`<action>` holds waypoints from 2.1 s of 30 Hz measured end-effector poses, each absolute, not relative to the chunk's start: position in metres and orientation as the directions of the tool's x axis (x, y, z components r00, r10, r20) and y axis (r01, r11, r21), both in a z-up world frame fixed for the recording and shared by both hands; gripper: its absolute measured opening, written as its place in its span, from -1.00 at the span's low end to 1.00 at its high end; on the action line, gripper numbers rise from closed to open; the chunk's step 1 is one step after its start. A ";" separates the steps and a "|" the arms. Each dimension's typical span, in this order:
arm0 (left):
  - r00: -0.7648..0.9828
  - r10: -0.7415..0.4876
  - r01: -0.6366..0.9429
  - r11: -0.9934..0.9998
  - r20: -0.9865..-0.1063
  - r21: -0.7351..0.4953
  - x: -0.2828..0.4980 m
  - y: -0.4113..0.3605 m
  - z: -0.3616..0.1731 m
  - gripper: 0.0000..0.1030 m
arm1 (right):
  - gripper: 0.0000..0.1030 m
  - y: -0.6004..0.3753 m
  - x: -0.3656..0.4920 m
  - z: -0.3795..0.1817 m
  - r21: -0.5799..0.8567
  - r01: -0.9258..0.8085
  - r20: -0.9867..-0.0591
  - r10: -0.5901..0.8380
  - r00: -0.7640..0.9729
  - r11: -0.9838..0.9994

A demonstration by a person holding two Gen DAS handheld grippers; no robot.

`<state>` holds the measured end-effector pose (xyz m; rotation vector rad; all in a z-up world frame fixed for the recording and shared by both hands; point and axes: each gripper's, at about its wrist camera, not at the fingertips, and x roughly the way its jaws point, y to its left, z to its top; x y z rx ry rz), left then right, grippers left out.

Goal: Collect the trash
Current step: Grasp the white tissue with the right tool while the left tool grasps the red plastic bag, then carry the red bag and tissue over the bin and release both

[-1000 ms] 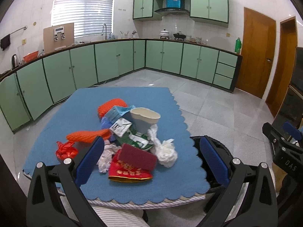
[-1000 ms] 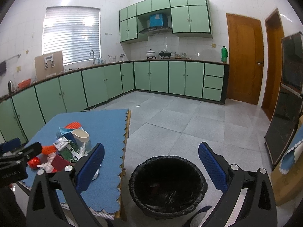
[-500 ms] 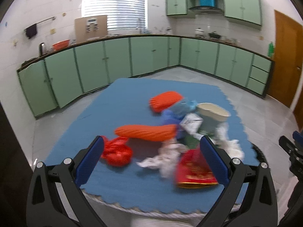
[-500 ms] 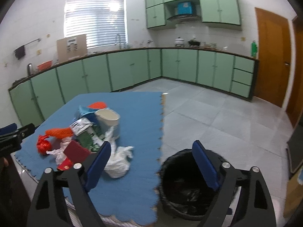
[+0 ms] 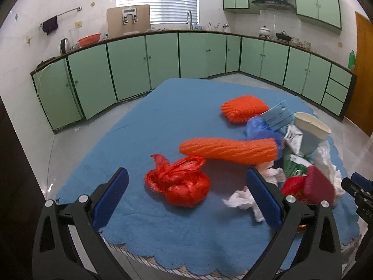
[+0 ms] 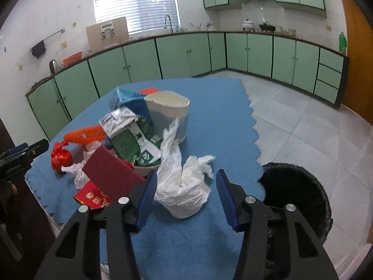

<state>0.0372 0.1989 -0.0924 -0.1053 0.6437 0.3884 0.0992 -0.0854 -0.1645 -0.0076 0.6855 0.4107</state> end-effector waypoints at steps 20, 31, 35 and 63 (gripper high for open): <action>0.688 0.232 -0.385 0.920 -0.688 -0.075 0.065 0.230 -0.141 0.03 | -0.66 -0.085 0.093 -0.163 0.083 -0.405 -0.624 0.364 0.691 0.911; 0.713 0.301 -0.429 0.902 -0.634 -0.054 0.043 0.227 -0.122 -0.23 | -0.66 -0.098 0.082 -0.133 0.101 -0.394 -0.555 0.380 0.740 0.914; 0.729 0.330 -0.450 0.891 -0.600 -0.056 0.030 0.228 -0.102 -0.24 | -0.67 -0.104 0.077 -0.119 0.103 -0.388 -0.509 0.384 0.771 0.916; 0.846 -0.225 0.183 0.974 -0.484 -0.134 0.110 -0.025 -0.056 -0.26 | -0.67 -0.257 0.071 -0.103 0.120 -0.078 -0.439 0.124 0.890 0.990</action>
